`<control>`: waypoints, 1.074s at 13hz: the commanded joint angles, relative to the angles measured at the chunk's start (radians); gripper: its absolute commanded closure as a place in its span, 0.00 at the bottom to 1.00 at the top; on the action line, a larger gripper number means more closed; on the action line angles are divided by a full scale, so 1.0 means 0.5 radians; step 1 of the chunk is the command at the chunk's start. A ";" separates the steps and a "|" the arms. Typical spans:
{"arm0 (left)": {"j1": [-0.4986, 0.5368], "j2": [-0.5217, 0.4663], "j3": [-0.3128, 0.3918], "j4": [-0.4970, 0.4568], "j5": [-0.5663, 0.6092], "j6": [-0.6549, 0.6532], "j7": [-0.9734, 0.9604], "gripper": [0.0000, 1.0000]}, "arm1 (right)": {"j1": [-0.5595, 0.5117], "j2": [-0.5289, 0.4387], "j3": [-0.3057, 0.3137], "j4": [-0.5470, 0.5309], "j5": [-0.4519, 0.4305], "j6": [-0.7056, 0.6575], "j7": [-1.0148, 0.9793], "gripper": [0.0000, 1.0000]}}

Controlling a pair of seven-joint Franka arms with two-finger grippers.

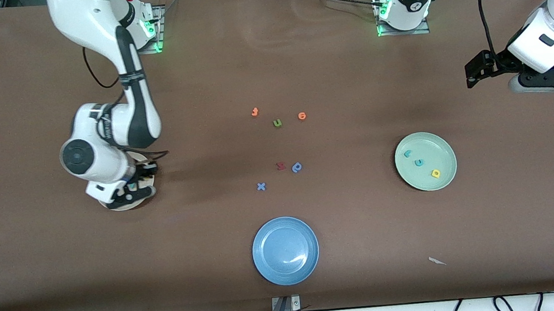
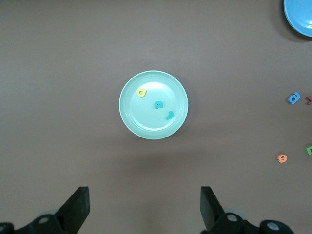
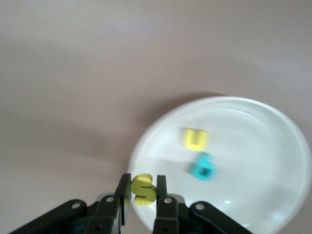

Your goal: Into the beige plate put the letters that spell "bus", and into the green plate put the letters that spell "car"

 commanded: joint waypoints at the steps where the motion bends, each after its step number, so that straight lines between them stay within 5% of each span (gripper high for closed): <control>1: 0.014 -0.007 0.000 0.020 -0.064 -0.015 0.007 0.00 | 0.023 -0.070 -0.062 -0.288 0.032 0.315 -0.346 0.88; 2: 0.017 -0.013 0.003 0.020 -0.064 -0.018 0.007 0.00 | 0.014 -0.067 -0.063 -0.311 0.044 0.353 -0.353 0.70; 3: 0.017 -0.013 0.003 0.020 -0.067 -0.018 0.007 0.00 | 0.014 -0.067 -0.063 -0.299 0.050 0.350 -0.316 0.13; 4: 0.017 -0.013 0.003 0.023 -0.067 -0.021 0.007 0.00 | 0.014 -0.070 -0.063 -0.262 0.068 0.341 -0.280 0.00; 8: 0.029 -0.017 0.006 0.060 -0.067 -0.082 0.010 0.00 | 0.039 -0.061 -0.035 0.011 0.136 0.044 -0.007 0.00; 14: 0.069 -0.010 0.009 0.057 -0.183 -0.094 0.034 0.00 | 0.241 -0.067 -0.038 0.091 0.130 -0.088 0.471 0.00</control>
